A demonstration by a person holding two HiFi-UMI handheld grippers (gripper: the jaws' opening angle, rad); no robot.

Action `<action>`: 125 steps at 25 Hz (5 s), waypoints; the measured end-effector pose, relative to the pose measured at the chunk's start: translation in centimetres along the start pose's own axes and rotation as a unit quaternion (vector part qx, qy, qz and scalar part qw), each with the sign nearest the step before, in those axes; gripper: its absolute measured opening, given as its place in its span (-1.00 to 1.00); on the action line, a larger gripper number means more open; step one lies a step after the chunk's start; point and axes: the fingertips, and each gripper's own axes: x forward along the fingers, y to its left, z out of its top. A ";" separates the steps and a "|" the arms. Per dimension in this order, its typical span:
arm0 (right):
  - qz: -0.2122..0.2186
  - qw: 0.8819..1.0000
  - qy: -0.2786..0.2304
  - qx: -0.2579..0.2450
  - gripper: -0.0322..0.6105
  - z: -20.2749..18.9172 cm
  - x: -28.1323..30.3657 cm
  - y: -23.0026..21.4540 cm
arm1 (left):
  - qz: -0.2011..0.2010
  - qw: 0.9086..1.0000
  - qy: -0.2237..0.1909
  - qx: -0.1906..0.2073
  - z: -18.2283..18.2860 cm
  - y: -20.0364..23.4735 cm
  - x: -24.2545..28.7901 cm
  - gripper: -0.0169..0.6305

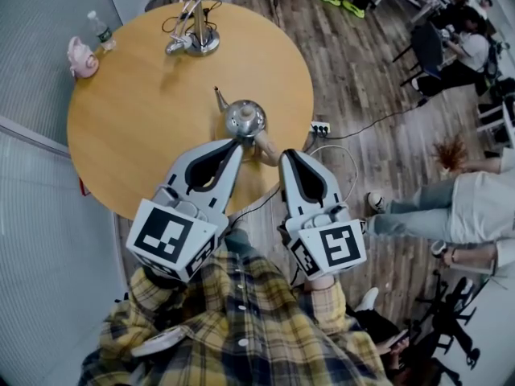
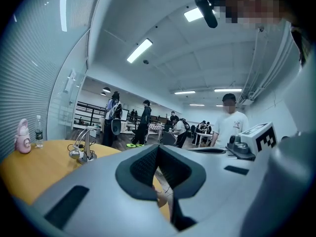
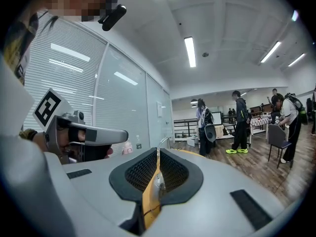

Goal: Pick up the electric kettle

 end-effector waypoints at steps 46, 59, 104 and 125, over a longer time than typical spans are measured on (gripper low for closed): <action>-0.120 0.990 0.068 -0.034 -0.27 -13.8 6.1 -3.4 | -0.001 0.996 0.076 -0.039 -11.4 9.1 4.1 -0.94; -0.205 0.975 0.068 -0.052 -0.14 -19.0 5.2 -6.4 | 0.014 0.995 0.095 -0.039 -15.2 10.9 4.7 -0.94; -0.318 0.947 0.003 0.041 -0.75 -21.9 9.3 -13.4 | 0.030 0.994 0.092 -0.050 -17.7 13.3 5.4 -0.94; -0.300 0.954 -0.016 0.012 -0.76 -17.5 9.7 -13.6 | 0.052 0.996 0.061 -0.049 -13.9 13.9 5.0 -0.94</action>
